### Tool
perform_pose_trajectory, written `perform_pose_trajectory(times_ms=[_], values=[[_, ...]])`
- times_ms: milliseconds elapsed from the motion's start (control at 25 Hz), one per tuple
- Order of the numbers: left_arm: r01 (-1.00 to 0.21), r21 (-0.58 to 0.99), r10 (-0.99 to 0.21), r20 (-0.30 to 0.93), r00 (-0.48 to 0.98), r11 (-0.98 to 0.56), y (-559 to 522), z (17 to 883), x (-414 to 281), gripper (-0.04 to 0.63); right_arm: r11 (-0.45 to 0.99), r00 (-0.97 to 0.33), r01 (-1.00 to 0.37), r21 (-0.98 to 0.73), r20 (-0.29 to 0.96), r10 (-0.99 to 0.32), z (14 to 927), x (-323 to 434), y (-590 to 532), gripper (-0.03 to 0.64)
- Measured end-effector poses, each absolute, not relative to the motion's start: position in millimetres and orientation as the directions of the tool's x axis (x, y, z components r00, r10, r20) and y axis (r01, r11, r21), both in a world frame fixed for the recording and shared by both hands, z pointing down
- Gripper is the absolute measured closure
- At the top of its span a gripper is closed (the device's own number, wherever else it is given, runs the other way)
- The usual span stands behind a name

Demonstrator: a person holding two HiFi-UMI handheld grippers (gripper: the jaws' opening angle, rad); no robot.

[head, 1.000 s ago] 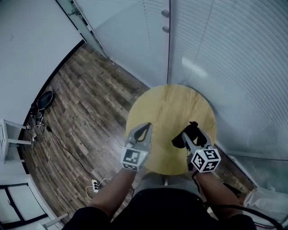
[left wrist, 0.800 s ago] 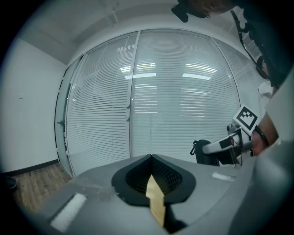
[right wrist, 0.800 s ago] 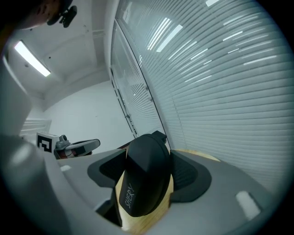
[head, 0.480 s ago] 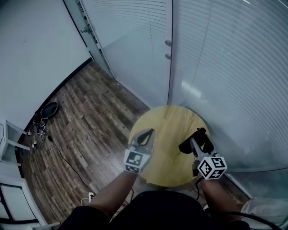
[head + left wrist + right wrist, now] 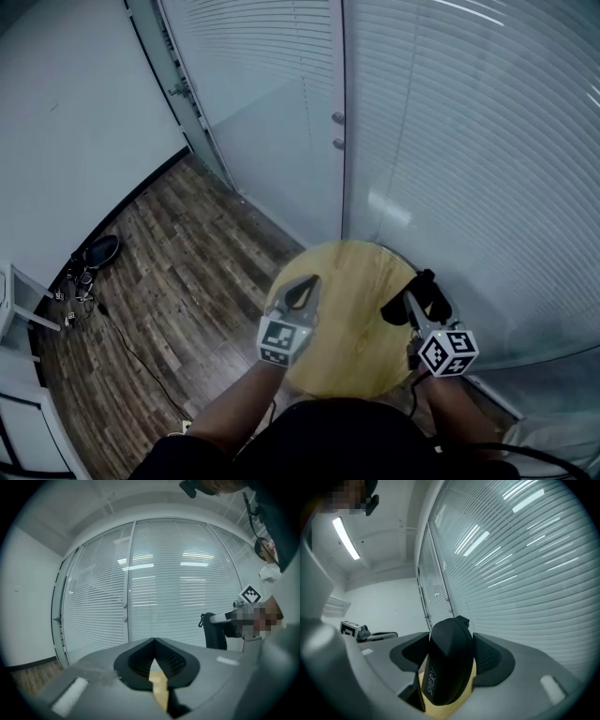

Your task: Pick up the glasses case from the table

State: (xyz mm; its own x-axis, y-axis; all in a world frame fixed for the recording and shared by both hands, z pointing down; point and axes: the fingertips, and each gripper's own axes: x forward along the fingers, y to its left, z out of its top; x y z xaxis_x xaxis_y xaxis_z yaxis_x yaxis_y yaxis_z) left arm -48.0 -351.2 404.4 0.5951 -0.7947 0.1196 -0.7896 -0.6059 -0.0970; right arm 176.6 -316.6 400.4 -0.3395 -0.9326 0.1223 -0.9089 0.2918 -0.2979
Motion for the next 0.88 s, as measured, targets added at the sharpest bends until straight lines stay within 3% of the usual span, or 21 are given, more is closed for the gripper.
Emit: perform_pose_trajectory(times_ms=[880], values=[[-0.784, -0.119, -0.792, 0.134, 0.595, -0.609, -343, 408, -43, 0.592, 0.345, -0.369, -0.907, -0.243, 0.061, -0.927, 385, 168, -313, 0.325]])
